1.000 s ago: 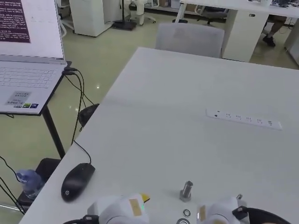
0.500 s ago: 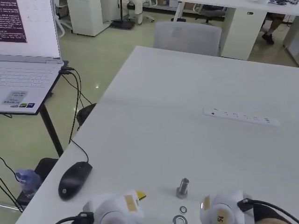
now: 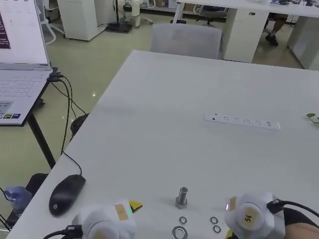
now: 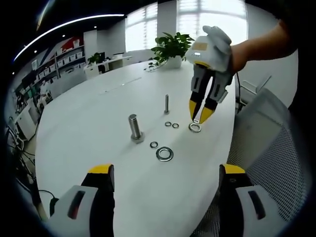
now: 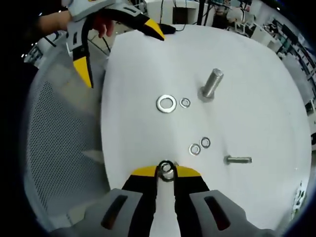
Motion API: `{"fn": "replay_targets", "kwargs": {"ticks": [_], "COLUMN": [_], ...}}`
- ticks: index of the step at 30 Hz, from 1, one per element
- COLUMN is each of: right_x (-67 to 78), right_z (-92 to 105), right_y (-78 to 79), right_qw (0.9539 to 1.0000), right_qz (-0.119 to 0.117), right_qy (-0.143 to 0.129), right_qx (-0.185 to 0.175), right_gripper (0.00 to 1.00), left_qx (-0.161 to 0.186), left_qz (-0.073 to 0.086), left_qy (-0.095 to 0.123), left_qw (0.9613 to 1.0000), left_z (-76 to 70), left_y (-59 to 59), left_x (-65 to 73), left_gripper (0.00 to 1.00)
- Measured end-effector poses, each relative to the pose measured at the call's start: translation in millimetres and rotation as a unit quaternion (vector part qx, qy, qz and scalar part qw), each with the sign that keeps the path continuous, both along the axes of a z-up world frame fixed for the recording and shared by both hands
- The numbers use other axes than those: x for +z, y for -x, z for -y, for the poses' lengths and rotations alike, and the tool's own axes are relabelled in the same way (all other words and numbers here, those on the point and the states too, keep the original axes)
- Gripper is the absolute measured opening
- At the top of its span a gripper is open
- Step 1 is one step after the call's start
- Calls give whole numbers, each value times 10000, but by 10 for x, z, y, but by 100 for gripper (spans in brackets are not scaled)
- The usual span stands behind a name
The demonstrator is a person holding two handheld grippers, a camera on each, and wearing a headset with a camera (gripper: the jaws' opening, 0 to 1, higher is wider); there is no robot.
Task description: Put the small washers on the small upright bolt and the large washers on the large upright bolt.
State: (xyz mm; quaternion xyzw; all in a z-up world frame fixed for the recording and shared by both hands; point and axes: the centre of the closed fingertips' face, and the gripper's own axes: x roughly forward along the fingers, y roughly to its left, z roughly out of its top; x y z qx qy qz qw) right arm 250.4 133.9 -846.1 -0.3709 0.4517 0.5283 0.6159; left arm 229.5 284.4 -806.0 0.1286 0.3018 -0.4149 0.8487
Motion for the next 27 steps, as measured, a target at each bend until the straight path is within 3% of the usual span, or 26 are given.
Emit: {"fn": "replay_targets", "kwargs": {"ticks": [13, 27], "right_x": [148, 316], "right_z": [419, 455], "right_y": [-216, -525], "right_qw": [9993, 9982], "right_qz": [13, 78], "right_qy": [37, -132], "right_qx": [-374, -575], "right_gripper": [13, 13], "left_qx": [89, 187], "left_qz": [-16, -62], "left_qy": [-44, -117], "left_qw": [9999, 9997], "left_z": [24, -2], "left_y": [-39, -25], "left_x": [2, -13], "left_gripper": [89, 88]}}
